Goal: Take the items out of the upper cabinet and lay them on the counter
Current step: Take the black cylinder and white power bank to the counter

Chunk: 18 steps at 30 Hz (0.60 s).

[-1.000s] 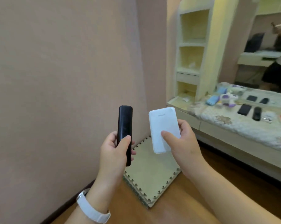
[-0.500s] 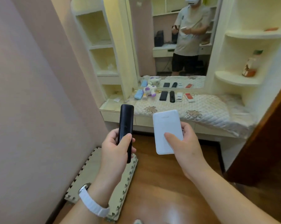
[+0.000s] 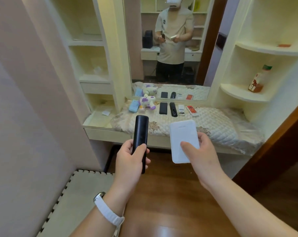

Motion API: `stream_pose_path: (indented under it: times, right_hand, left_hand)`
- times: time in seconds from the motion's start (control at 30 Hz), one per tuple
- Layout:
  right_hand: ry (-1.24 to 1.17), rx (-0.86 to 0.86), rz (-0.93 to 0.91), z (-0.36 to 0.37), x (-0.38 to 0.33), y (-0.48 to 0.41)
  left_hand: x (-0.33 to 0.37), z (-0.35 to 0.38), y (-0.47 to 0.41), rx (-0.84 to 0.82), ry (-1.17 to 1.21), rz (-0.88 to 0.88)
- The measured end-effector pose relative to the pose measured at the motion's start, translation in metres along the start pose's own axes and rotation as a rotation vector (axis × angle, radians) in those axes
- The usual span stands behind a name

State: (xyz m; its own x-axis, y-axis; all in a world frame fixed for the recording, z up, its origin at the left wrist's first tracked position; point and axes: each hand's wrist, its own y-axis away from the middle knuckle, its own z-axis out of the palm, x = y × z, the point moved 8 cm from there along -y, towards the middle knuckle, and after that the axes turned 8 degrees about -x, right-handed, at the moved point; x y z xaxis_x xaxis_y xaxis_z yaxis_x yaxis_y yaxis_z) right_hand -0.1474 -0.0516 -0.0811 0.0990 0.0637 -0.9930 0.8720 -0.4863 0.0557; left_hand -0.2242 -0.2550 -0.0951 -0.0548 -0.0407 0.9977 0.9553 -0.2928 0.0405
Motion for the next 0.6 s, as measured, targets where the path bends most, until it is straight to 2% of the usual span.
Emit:
stream_pose_path:
  times: [0.23, 0.6]
  right_hand:
    - [0.052, 0.107, 0.033, 0.006, 0.01, -0.036]
    - [0.028, 0.367, 0.089, -0.099, 0.049, -0.097]
  left_hand:
    - [-0.026, 0.005, -0.071, -0.111, 0.053, -0.069]
    - [-0.051, 0.125, -0.138, -0.33, -0.008, -0.164]
